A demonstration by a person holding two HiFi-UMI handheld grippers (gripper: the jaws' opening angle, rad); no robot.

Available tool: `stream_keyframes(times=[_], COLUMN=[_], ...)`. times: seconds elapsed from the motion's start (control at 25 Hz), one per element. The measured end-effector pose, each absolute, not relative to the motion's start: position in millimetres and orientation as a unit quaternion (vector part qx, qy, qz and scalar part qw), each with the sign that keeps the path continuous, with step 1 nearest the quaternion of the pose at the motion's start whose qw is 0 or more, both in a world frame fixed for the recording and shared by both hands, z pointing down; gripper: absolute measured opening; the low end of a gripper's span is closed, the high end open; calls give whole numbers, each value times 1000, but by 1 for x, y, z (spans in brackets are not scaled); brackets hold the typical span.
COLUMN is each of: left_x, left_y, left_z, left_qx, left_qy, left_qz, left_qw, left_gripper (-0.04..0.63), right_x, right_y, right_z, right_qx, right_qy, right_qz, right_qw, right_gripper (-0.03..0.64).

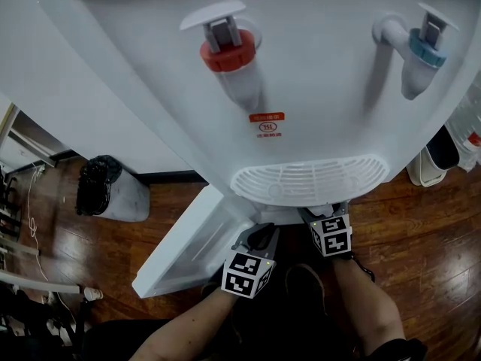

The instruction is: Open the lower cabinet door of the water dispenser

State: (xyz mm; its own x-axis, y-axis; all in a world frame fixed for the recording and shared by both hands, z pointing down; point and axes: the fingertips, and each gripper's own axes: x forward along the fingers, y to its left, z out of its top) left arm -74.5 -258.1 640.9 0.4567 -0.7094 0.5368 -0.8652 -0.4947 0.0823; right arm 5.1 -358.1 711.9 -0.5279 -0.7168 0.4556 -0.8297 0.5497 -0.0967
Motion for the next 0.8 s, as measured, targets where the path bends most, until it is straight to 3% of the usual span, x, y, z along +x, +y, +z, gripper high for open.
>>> stream_keyframes(times=[0.8], left_x=[-68], left_y=[-253], left_z=[653], left_qx=[846], left_qy=[-441], left_qz=[240], left_qw=[182], left_gripper=[12], right_x=[-3], right_y=[-377], right_z=[724], right_qx=[455], right_qy=[-856], right_qz=[149], right_qw=[194], right_gripper=[387])
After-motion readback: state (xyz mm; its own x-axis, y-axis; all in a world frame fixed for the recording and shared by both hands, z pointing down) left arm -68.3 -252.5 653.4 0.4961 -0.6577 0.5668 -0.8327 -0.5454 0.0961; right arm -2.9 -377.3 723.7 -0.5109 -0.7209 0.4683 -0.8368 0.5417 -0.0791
